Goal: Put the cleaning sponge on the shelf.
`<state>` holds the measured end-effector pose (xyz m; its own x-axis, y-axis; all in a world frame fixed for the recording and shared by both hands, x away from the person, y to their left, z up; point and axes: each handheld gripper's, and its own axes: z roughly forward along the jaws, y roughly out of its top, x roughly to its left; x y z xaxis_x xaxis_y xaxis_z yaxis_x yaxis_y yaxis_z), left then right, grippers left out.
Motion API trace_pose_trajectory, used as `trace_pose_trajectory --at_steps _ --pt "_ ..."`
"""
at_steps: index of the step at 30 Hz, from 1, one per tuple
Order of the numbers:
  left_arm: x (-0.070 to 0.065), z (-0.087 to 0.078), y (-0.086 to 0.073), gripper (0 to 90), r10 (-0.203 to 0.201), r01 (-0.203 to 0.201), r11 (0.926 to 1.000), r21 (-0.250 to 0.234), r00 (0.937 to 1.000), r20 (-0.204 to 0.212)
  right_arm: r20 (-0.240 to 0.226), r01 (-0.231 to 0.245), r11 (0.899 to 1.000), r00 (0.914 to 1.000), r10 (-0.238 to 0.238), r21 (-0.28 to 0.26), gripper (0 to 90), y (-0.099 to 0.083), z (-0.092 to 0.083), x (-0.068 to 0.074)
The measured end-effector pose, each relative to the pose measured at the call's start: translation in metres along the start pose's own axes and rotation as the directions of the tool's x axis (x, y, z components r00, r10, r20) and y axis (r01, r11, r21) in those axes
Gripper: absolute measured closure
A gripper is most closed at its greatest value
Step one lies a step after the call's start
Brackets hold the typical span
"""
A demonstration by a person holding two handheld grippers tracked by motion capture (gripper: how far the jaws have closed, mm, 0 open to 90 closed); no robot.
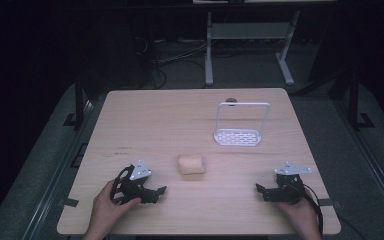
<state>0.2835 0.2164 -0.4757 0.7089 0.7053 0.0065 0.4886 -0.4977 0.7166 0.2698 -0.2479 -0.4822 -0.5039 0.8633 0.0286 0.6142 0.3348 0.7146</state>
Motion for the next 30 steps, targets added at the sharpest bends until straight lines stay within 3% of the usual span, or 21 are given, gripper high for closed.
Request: trace_pose_trajectory --at_steps 13,30 --pt "0.000 0.000 0.000 12.7 -0.003 0.003 1.0000 -0.002 1.0000 0.000 -0.038 0.027 1.000 0.9989 -0.026 0.013 10.0 0.005 0.000 0.003" --pt "0.000 0.000 0.000 12.7 -0.003 0.003 1.0000 -0.004 1.0000 -0.001 -0.110 0.069 0.997 0.9913 -0.072 -0.031 9.9 0.026 0.001 0.008"
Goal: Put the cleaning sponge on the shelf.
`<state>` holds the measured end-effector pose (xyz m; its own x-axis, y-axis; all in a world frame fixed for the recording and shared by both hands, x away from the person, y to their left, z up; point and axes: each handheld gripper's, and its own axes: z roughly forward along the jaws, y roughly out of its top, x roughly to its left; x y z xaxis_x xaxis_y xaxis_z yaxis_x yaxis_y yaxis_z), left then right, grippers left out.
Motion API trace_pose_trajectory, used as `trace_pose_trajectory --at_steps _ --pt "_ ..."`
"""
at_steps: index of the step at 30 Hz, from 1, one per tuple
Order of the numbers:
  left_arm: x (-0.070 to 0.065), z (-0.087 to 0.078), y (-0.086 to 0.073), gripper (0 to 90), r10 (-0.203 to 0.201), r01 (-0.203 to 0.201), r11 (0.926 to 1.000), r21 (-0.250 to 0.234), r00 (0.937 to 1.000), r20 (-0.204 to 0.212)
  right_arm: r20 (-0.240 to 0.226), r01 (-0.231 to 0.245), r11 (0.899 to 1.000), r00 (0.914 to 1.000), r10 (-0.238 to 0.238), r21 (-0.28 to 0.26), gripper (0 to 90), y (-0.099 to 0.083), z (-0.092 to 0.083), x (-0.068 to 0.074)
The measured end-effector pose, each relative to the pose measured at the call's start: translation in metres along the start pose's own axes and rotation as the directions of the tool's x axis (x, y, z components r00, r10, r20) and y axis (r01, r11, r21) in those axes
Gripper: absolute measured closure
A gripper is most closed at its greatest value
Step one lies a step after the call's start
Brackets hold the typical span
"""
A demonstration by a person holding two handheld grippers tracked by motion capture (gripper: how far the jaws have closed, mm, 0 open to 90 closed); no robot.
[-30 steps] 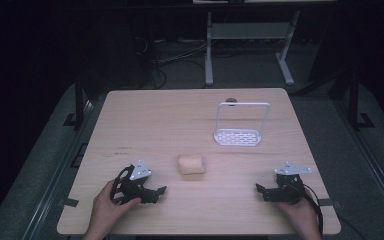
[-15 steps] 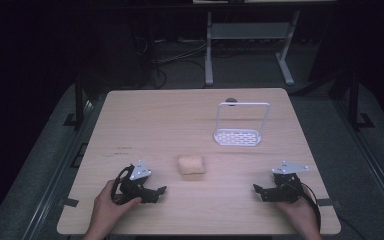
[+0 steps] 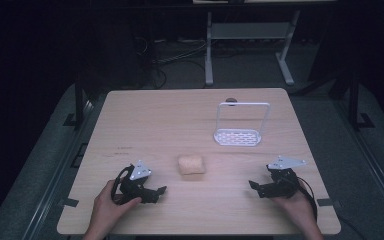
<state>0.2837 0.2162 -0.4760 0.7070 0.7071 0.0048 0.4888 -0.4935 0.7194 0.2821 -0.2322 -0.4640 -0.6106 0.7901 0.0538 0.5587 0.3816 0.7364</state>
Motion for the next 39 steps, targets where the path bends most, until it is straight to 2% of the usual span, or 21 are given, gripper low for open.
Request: trace_pose_trajectory --at_steps 19,39 --pt "0.000 0.000 0.000 12.8 0.000 0.000 1.0000 0.000 1.0000 0.000 -0.059 0.065 0.997 0.9960 -0.067 -0.036 9.9 0.029 0.009 0.007" --pt "0.000 0.000 0.000 12.7 -0.001 0.001 1.0000 0.000 1.0000 0.000 -0.093 0.093 0.993 0.9908 -0.099 -0.067 9.9 0.050 0.017 0.009"
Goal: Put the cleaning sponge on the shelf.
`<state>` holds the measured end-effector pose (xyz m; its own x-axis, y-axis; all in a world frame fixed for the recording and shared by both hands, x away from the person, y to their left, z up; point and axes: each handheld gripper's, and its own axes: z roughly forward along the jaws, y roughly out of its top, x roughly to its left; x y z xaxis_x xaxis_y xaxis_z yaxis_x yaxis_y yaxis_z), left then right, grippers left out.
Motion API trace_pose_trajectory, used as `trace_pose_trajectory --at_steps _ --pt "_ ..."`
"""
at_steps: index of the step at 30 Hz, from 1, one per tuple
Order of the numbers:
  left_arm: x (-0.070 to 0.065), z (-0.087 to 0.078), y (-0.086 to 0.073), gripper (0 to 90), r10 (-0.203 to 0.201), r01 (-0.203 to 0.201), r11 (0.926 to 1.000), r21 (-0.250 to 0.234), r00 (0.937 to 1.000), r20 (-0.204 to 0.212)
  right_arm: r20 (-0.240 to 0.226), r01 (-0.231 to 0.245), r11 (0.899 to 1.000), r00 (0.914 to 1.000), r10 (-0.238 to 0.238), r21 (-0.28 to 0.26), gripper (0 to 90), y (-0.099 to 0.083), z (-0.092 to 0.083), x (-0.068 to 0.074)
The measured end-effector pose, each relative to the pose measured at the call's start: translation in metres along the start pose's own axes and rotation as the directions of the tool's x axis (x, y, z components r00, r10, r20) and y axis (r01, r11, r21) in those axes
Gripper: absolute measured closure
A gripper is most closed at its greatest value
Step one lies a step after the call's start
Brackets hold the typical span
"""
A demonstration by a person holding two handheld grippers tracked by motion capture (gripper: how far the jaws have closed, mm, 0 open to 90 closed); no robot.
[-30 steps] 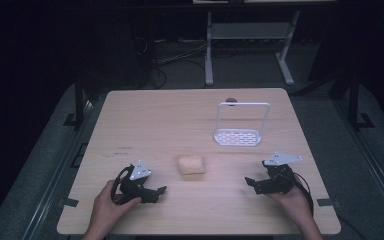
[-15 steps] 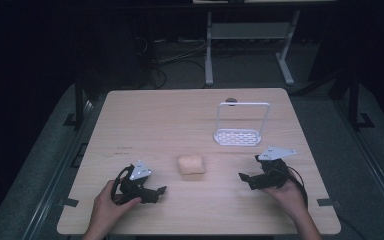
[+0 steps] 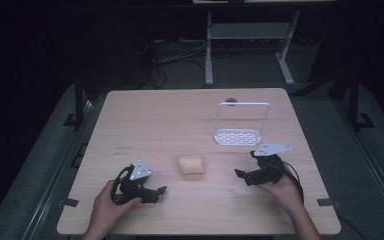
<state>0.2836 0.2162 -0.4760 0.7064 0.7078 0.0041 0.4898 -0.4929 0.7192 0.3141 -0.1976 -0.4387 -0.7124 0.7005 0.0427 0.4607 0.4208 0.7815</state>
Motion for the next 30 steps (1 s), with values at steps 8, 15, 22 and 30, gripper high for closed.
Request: trace_pose_trajectory --at_steps 8,15,22,30 --pt "0.000 0.000 0.000 12.7 -0.002 0.002 1.0000 -0.001 1.0000 0.001 -0.016 0.021 1.000 0.9996 -0.022 -0.009 9.9 0.010 0.004 0.000" --pt "0.000 0.000 0.000 12.8 -0.002 0.002 1.0000 0.000 1.0000 0.001 -0.037 0.037 0.999 0.9986 -0.037 -0.017 9.9 0.018 0.008 0.001" --pt "0.000 0.000 0.000 12.8 0.000 0.000 1.0000 0.000 1.0000 0.000 -0.058 0.051 0.999 0.9969 -0.052 -0.015 9.9 0.024 0.012 0.001" --pt "0.000 0.000 0.000 12.8 0.001 -0.001 1.0000 0.000 1.0000 0.001 -0.084 0.067 0.998 0.9941 -0.068 -0.017 9.9 0.030 0.018 0.001"
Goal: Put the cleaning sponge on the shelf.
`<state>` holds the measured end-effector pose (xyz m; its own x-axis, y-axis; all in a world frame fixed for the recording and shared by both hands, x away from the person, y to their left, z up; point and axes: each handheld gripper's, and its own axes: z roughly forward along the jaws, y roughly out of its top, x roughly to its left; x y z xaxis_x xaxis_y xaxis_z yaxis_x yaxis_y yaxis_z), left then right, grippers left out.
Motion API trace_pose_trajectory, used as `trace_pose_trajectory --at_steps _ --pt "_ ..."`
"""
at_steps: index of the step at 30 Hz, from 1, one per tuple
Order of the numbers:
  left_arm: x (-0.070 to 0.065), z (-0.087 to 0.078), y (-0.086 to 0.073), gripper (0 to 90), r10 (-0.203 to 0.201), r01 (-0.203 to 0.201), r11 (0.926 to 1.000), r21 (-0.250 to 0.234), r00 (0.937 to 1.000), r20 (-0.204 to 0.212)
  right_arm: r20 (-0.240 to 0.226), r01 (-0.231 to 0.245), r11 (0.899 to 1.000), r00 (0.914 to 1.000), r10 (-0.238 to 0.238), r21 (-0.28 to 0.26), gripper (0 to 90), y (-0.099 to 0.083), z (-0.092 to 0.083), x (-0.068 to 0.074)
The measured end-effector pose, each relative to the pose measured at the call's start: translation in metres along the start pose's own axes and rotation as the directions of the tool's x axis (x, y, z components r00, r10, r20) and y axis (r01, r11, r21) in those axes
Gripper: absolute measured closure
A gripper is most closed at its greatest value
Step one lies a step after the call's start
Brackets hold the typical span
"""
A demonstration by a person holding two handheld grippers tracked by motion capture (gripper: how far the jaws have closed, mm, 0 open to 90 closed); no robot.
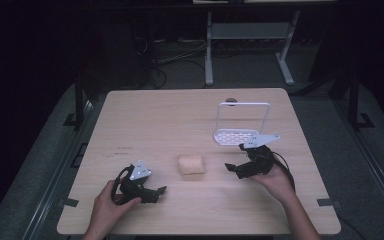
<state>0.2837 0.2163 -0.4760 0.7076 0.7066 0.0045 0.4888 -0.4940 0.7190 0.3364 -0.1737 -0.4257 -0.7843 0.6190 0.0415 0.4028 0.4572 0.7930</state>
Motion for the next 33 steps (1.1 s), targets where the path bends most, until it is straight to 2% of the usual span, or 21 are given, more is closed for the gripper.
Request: trace_pose_trajectory --at_steps 20,33 --pt "0.000 0.000 0.000 12.8 0.001 -0.001 1.0000 0.001 1.0000 0.000 -0.080 0.051 0.999 0.9955 -0.050 0.006 9.9 0.018 0.016 -0.003" --pt "0.000 0.000 0.000 12.8 0.004 -0.004 1.0000 0.001 1.0000 -0.002 -0.138 0.080 0.997 0.9871 -0.081 -0.011 9.9 0.030 0.030 0.000"
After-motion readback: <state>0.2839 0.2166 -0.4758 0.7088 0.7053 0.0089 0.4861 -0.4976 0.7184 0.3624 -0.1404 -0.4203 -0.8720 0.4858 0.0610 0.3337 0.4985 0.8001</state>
